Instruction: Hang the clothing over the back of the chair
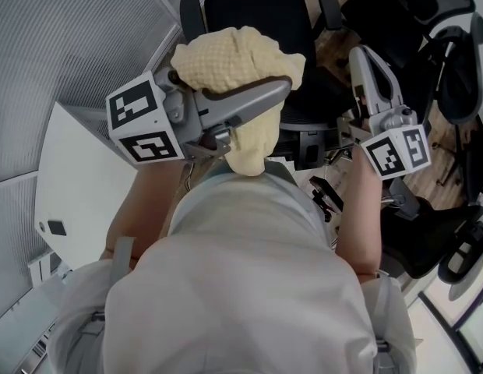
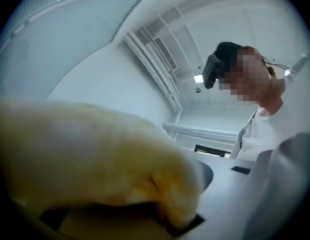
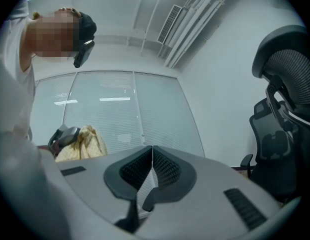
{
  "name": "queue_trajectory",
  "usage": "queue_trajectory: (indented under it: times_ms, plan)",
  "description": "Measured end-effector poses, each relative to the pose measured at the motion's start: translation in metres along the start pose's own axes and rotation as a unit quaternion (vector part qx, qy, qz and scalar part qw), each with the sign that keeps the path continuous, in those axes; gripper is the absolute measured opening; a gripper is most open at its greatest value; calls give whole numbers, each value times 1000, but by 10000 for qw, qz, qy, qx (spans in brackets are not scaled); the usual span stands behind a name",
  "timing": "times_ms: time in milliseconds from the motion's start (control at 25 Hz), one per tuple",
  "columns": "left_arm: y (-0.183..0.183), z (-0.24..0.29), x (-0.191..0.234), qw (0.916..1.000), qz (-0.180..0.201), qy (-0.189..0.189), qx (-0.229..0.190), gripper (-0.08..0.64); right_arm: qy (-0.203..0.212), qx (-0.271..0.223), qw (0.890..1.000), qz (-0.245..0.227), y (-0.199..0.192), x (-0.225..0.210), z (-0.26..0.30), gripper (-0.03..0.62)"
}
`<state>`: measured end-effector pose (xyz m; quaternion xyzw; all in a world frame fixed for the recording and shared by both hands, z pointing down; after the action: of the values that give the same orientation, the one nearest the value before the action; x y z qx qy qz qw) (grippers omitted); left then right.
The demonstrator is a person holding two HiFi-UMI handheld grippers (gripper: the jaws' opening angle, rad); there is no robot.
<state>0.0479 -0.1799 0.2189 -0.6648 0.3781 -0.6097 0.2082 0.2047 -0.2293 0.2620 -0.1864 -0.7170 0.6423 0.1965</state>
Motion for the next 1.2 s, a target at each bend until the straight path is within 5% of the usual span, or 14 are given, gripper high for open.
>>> queue_trajectory:
  times_ms: [200,400,960,1200]
  plan:
    - [-39,-6,35,9900,-1409,81,-15,127,-29,22,10000,27,-2,0,-1,21]
    - [-66,-9,48,9819,-1880,143,192,127,-21,38,10000,48,-5,2,0,21]
    - [-119,-6,43,9832,-850,943,1313,146,298,112,9994,118,-7,23,-1,21]
    - [-137,-9,29,9762,-1084,806,1698,151,434,139,9988,154,-7,29,1,21]
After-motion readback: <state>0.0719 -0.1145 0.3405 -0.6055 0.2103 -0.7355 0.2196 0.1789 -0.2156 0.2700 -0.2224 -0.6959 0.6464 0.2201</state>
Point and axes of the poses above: the fingertips, and each gripper's own axes: z forward along the fingers, x to its left, y out of its top, the point moved 2 cm from there along -z, backward along the fingers, and after that the axes turned 15 degrees about -z, right-handed, at the moved point
